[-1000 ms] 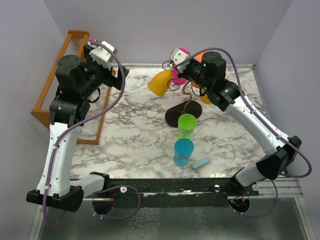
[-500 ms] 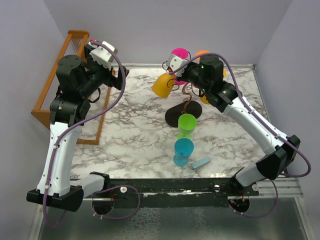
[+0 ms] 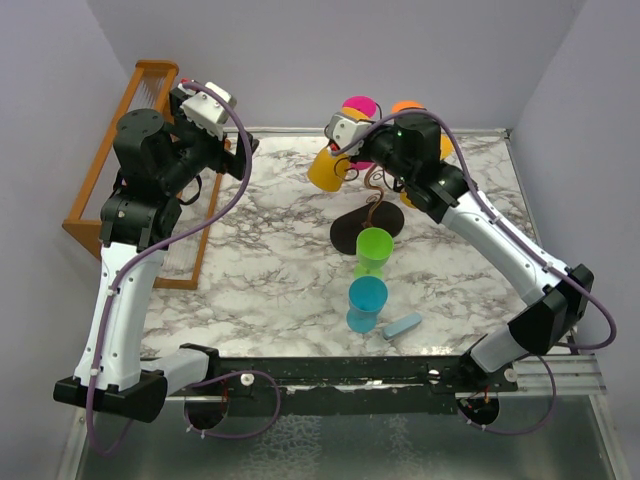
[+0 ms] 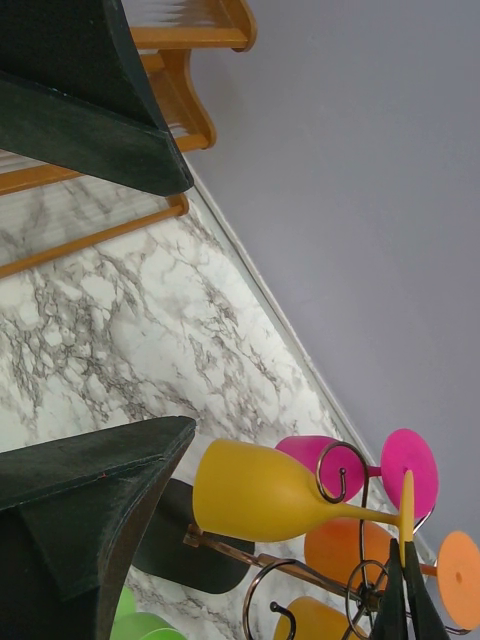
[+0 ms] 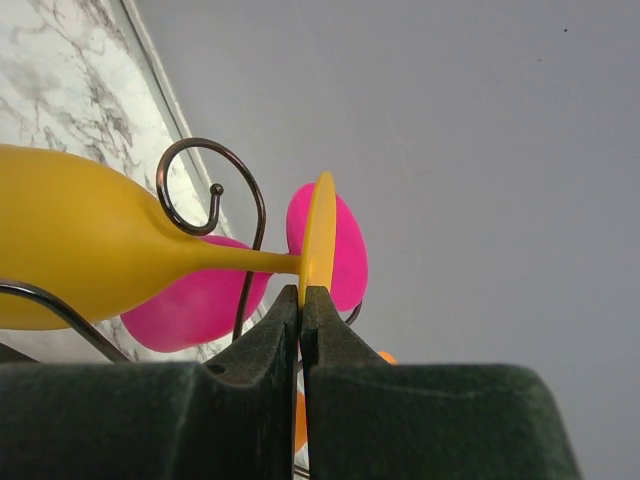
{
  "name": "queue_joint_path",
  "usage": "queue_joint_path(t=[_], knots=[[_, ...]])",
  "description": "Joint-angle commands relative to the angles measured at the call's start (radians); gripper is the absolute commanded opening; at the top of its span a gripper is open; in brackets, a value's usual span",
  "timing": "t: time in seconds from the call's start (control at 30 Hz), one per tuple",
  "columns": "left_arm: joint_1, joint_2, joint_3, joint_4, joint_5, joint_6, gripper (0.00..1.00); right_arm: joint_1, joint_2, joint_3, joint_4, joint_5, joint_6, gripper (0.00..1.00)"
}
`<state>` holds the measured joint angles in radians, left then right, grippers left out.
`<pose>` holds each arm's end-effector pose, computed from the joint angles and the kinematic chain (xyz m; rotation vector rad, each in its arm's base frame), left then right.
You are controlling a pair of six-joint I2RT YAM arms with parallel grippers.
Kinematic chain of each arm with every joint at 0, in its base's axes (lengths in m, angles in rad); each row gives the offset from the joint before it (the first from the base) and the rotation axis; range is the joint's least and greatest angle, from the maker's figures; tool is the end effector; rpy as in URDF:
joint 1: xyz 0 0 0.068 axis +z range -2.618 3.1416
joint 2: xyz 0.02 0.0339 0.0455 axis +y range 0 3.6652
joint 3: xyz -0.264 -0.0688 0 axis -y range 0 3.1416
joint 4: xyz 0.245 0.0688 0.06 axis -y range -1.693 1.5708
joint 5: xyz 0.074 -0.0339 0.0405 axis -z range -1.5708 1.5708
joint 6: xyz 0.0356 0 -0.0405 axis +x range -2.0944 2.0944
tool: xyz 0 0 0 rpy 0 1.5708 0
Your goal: Place the wine glass upside down on the wine glass rack
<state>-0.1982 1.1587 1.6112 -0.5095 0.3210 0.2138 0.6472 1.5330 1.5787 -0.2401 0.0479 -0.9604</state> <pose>0.2095 -0.0535 0.5103 0.5710 1.5274 -0.2491 0.2878 0.2154 0.4273 -1.2519 1.2552 -0.2693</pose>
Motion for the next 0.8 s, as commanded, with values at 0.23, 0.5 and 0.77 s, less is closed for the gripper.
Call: queue_joint_path(t=[0.23, 0.5, 0.77], knots=[[0.004, 0.0, -0.009, 0.025, 0.017, 0.004, 0.95, 0.007, 0.033, -0.002, 0.067, 0.019, -0.088, 0.01], [0.004, -0.004, -0.009, 0.021, 0.015, 0.007, 0.95, 0.007, 0.065, 0.02, 0.073, 0.0, -0.105, 0.01], [0.004, -0.005, -0.013, 0.02, 0.015, 0.008, 0.95, 0.008, 0.078, 0.041, 0.064, -0.031, -0.104, 0.01]])
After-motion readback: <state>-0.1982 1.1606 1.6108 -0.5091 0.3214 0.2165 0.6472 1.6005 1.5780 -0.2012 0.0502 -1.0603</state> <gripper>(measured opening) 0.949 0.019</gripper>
